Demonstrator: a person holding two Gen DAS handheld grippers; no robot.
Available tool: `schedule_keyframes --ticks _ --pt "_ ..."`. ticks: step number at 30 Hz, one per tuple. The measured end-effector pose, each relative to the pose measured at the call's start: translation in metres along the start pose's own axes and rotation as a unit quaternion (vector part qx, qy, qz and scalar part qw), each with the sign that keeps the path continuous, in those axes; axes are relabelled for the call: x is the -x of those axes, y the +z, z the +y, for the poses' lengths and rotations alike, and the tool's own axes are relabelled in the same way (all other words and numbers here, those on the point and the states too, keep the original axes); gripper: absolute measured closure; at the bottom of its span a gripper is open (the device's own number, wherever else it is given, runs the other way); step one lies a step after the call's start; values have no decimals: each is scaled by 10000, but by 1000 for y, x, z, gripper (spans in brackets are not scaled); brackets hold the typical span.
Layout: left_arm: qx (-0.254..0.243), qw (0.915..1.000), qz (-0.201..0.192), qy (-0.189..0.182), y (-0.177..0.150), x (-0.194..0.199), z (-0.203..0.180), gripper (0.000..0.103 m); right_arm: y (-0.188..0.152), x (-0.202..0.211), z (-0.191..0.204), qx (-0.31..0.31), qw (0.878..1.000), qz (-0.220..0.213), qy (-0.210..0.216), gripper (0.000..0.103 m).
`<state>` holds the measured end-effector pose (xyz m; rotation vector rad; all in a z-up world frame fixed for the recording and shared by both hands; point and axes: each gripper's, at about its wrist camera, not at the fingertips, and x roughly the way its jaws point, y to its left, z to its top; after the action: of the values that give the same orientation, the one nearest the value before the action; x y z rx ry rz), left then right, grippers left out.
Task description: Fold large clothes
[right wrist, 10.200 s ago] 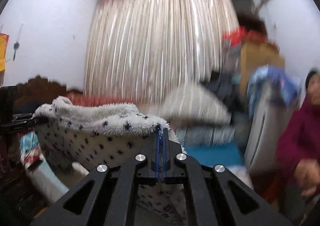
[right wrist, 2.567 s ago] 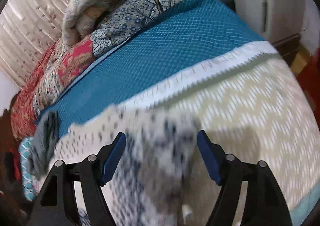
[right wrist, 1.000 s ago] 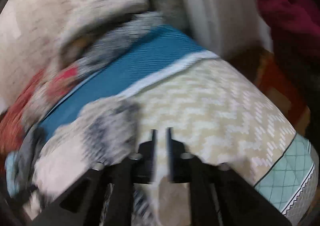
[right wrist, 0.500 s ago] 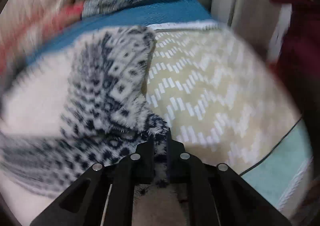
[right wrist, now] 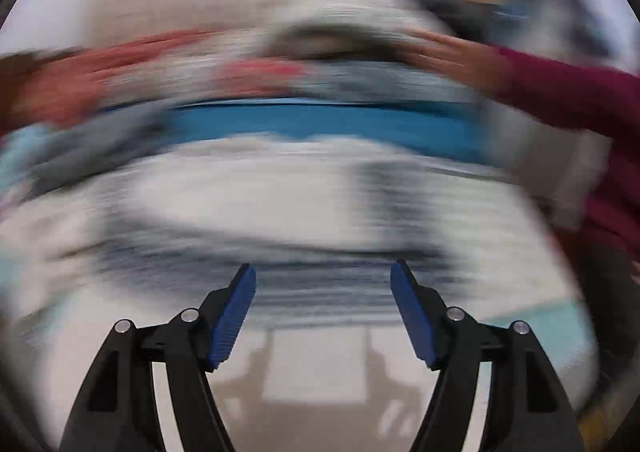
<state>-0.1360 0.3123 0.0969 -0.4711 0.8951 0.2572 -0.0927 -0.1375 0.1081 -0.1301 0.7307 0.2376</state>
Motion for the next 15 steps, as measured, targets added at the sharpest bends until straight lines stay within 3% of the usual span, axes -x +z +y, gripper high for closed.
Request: schedule_keyframes --ticks 1,3,5,7,11,12,13,15 --pt "83 9999 -9 -86 -1 0 6 68 5 -1 35 365 9966 165 718 31" --pt "178 9995 8 -250 -4 1 12 68 9 -8 101 942 9753 555 1918 31" --pt "196 9993 -9 -322 -7 4 17 68 10 -22 151 1259 9526 934 2608 31" --pt "234 9991 -39 -357 -12 11 24 68 14 -49 190 1426 9374 1244 2923 31" --pt "276 9992 -92 -267 -21 24 40 68 16 -119 222 1333 9269 1990 2889 32" --pt "267 9994 -106 -195 -23 27 43 68 8 -131 228 1299 9125 2393 3053 58" --pt "254 9995 -113 -137 -22 29 47 68 8 -139 233 1305 9030 2639 3130 93" --pt "265 9996 -105 -14 -20 31 52 68 10 -123 234 1530 8966 2699 3160 93"
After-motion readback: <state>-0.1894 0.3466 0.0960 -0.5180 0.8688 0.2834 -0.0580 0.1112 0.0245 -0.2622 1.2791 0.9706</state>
